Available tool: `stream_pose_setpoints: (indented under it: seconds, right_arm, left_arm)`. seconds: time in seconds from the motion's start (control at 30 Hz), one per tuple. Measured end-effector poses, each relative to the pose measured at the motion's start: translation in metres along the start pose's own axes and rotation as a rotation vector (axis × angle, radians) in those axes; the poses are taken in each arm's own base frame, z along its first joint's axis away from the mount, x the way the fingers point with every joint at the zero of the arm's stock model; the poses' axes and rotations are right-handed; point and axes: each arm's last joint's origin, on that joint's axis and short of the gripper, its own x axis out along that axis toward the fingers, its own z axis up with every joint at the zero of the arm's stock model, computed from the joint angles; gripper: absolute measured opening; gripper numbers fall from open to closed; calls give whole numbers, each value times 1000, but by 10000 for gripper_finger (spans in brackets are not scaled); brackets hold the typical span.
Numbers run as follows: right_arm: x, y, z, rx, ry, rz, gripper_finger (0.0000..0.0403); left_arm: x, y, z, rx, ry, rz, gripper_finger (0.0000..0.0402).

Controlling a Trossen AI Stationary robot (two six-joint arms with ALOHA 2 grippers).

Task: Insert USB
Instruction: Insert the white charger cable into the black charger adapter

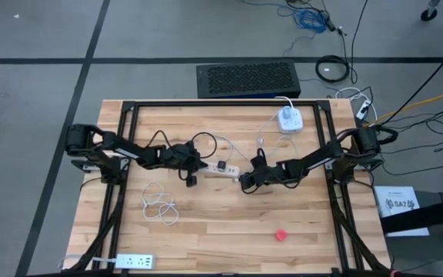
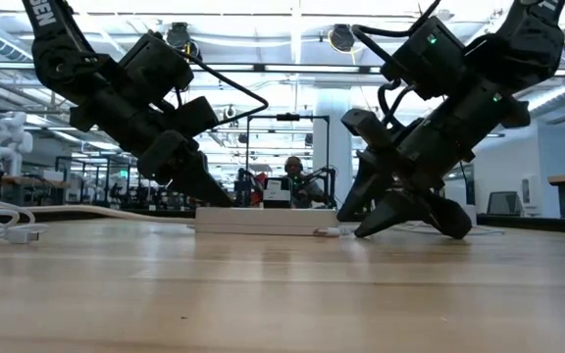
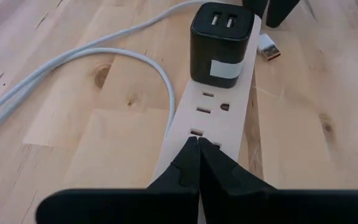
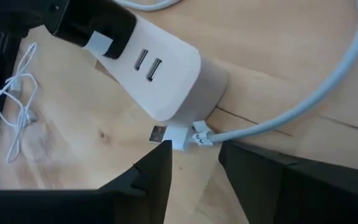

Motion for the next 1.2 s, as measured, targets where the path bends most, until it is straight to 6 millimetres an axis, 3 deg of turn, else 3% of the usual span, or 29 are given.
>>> stream_pose_setpoints:
  seconds: [0.17,0.5,1.07,1.2]
  right_arm:
    - [-4,-2,6,-33,-19,-34,146]
    - [-34,-20,33,-69,-71,-248,146]
    - [-28,-15,48,-1,-94,-141,146]
    - [-23,-13,54,-60,-144,-105,135]
  left_arm:
    - [0,-1,0,1,0,-2,1]
    - [0,-1,0,2,0,-2,1]
    - [0,-1,1,2,-10,-7,1]
    - [0,-1,1,2,-12,-7,1]
